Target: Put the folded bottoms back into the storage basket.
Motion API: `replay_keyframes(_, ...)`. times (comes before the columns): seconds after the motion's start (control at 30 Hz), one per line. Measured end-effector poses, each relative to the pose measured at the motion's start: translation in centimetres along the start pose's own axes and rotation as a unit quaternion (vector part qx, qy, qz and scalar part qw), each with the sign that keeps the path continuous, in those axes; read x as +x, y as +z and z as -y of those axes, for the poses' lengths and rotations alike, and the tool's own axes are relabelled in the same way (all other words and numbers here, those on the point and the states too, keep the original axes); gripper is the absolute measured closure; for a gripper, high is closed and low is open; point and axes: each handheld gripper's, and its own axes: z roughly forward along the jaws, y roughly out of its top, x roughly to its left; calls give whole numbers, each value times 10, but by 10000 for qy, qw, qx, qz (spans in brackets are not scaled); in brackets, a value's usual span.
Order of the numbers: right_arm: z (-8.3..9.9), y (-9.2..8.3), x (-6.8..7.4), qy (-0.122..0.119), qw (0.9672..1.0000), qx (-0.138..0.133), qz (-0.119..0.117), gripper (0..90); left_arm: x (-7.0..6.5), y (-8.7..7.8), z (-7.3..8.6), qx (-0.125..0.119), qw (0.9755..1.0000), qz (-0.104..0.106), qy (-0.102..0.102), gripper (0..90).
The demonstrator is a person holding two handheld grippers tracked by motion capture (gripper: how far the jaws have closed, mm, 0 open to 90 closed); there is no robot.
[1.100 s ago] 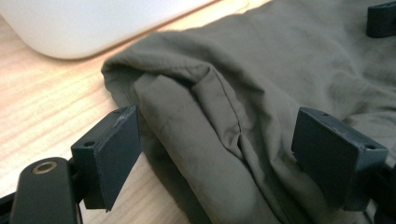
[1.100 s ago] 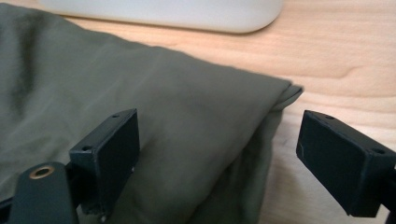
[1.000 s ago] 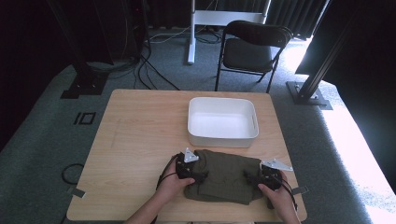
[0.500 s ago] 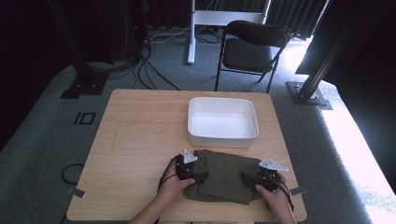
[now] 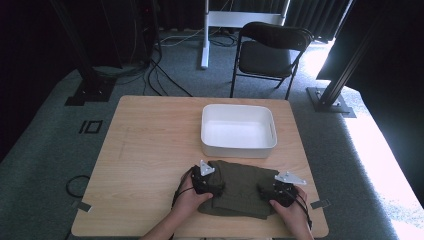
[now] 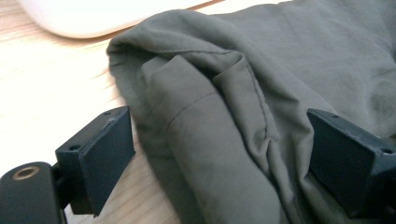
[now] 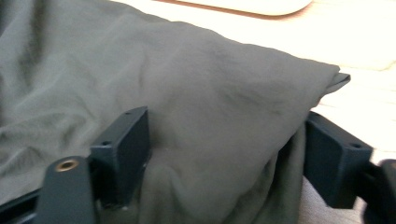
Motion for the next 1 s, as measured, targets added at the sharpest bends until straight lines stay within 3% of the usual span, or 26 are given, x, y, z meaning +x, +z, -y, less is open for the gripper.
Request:
replay_keyframes(0.1,0,-1,1,-52,10000,-16,-2,309,-3,1,-1,-31,9999,24,136,226)
replay_keyframes(0.23,-1,-1,3,-116,9998,-61,-173,552,-8,3,-3,-92,9992,285,257,496)
replay_keyframes(0.3,-4,-1,5,-112,9992,61,-370,680,-9,4,-3,-114,9991,363,202,606)
replay_keyframes(0.37,-7,-2,6,-278,9987,139,-412,744,-8,3,-3,-153,9988,407,224,652)
replay_keyframes(0.43,-9,-2,7,-364,9983,202,-407,774,-6,2,-3,-225,9984,495,180,697)
replay_keyframes(0.77,-21,-16,6,-187,9977,131,-636,803,-4,-14,-8,-342,9963,783,-26,769)
replay_keyframes(1.0,-30,-29,11,-310,9966,65,-765,805,-5,-28,-15,-446,9955,829,70,773)
